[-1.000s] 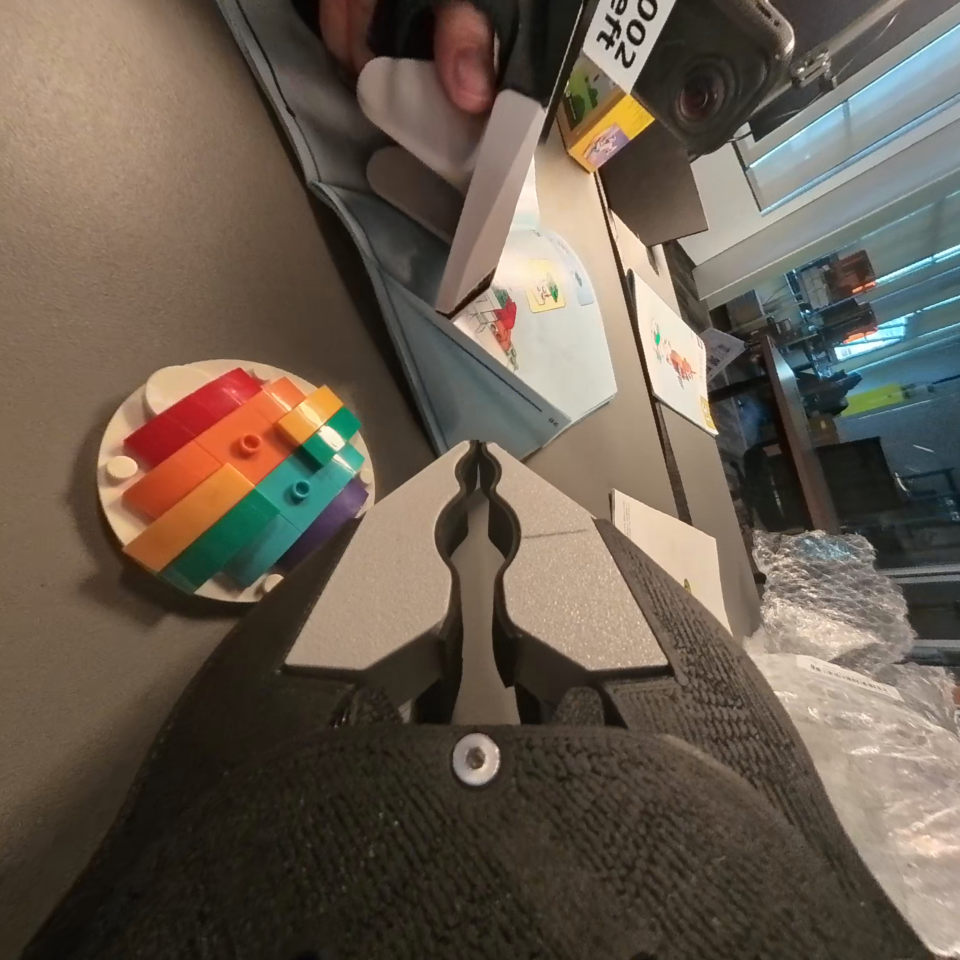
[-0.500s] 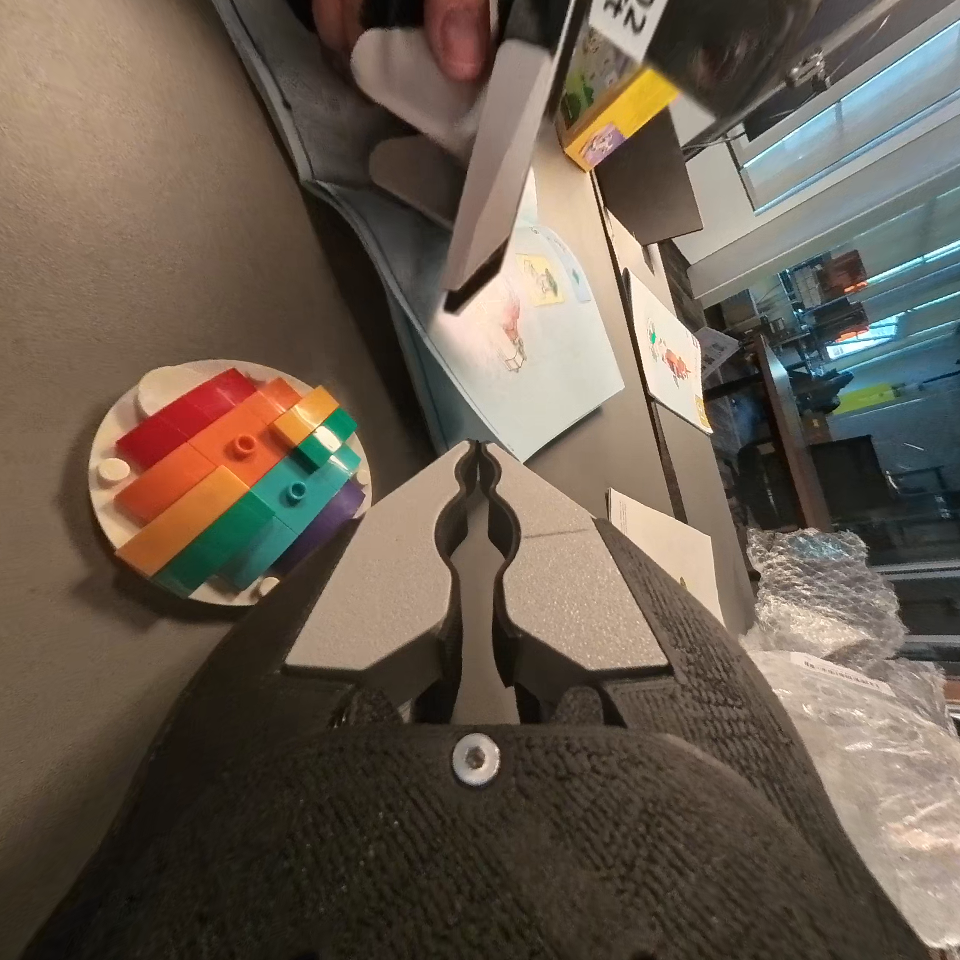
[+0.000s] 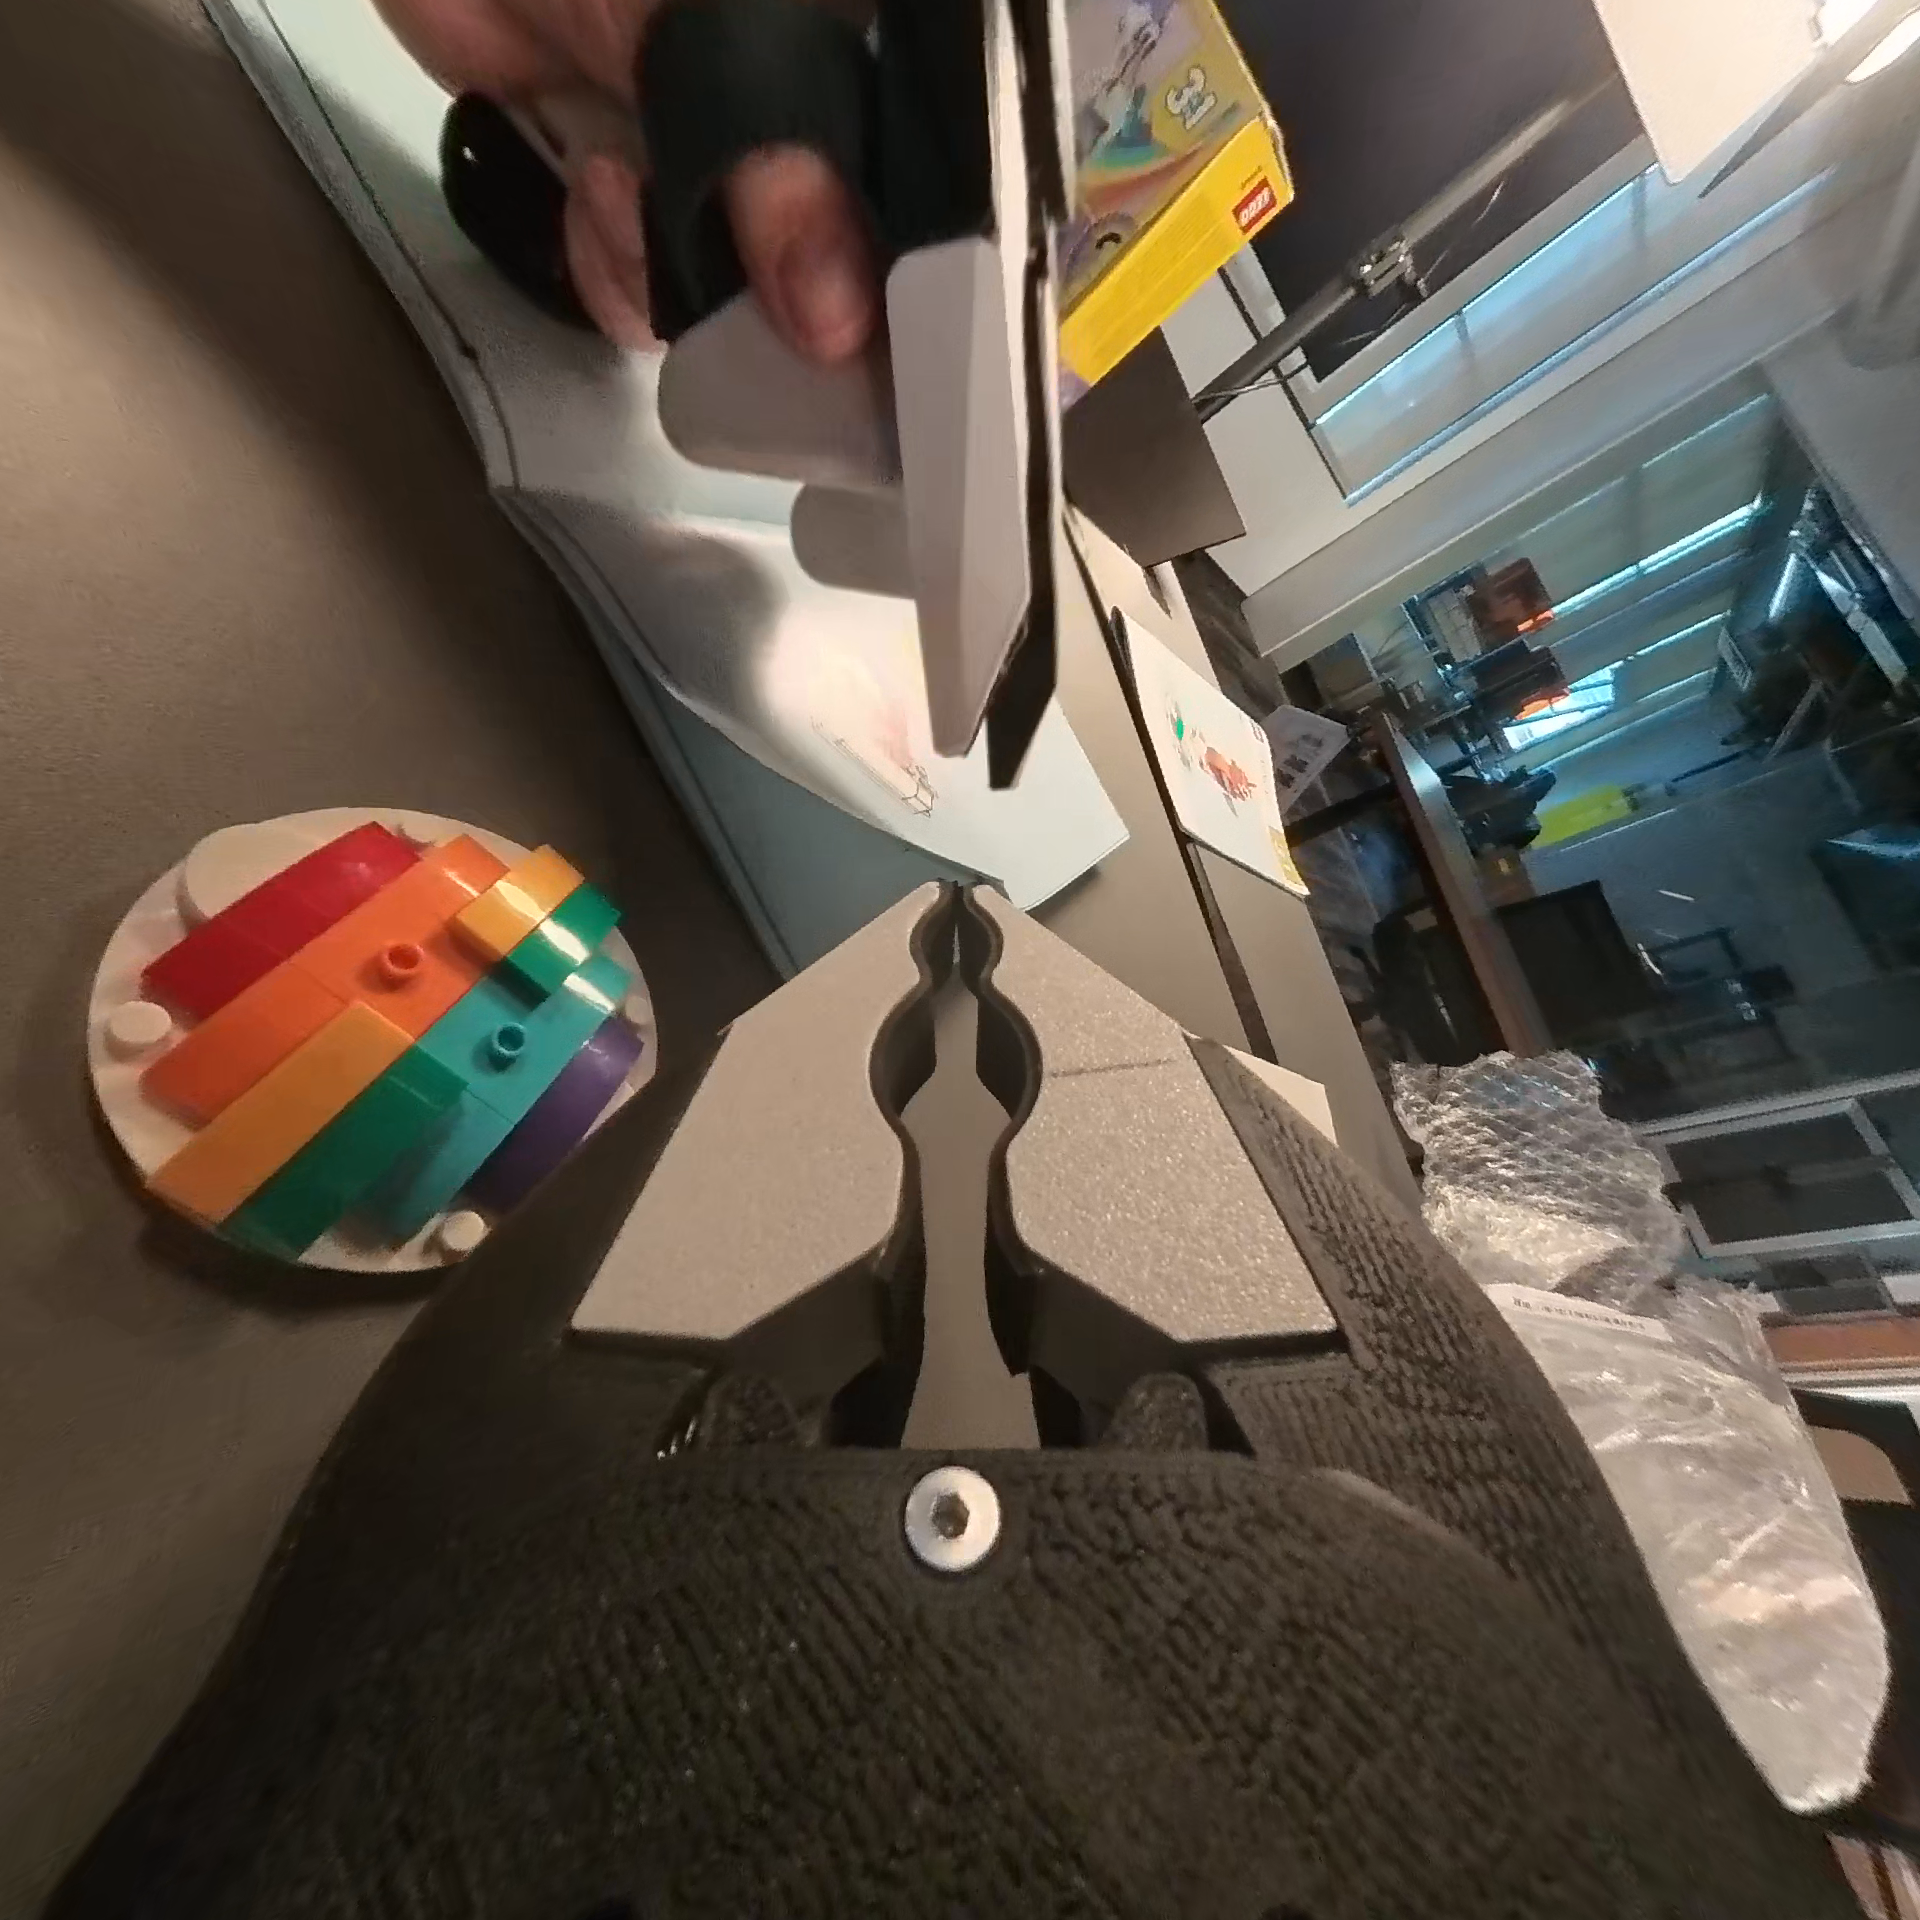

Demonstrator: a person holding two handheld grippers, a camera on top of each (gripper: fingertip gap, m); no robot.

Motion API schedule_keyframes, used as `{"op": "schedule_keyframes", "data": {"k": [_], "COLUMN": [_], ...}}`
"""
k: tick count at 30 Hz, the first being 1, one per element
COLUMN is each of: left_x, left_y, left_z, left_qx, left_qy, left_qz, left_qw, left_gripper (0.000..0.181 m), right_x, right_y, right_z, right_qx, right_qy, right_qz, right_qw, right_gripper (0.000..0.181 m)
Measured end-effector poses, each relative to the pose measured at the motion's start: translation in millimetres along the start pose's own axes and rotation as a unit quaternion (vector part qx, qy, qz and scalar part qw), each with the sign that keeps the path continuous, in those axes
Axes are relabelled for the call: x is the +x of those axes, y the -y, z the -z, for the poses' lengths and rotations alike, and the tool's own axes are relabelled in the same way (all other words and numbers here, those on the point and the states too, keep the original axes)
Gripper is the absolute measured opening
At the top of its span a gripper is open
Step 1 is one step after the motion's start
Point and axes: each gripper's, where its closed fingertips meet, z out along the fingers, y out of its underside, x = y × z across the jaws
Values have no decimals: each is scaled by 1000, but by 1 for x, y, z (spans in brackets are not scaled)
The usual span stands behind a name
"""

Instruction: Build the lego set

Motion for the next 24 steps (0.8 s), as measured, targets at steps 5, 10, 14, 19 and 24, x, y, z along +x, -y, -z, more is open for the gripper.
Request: {"op": "schedule_keyframes", "data": {"k": [5, 10, 14, 19, 24], "left_x": [0, 1, 3, 6, 12], "left_y": [-1, -3, -2, -1, 3], "left_z": [-6, -10, -8, -7, -4], "left_qx": [3, -4, 1, 5, 22], "left_qy": [-13, -21, -33, -50, -69], "left_qz": [16, 21, 26, 29, 21], "left_qw": [1000, 1000, 999, 998, 997], "left_gripper": [37, 34, 33, 21, 7], "right_x": [-1, 0, 2, 4, 3], "right_y": [2, 3, 7, 11, 13], "right_z": [-1, 0, 1, 2, 3], "right_qx": [4, 9, 19, 31, 39], "right_qy": [1, -1, -6, -10, -8], "right_qz": [-1, -3, -7, -10, -11], "right_qw": [1000, 1000, 1000, 999, 999], "right_gripper": [0, 0, 0, 0, 0]}}
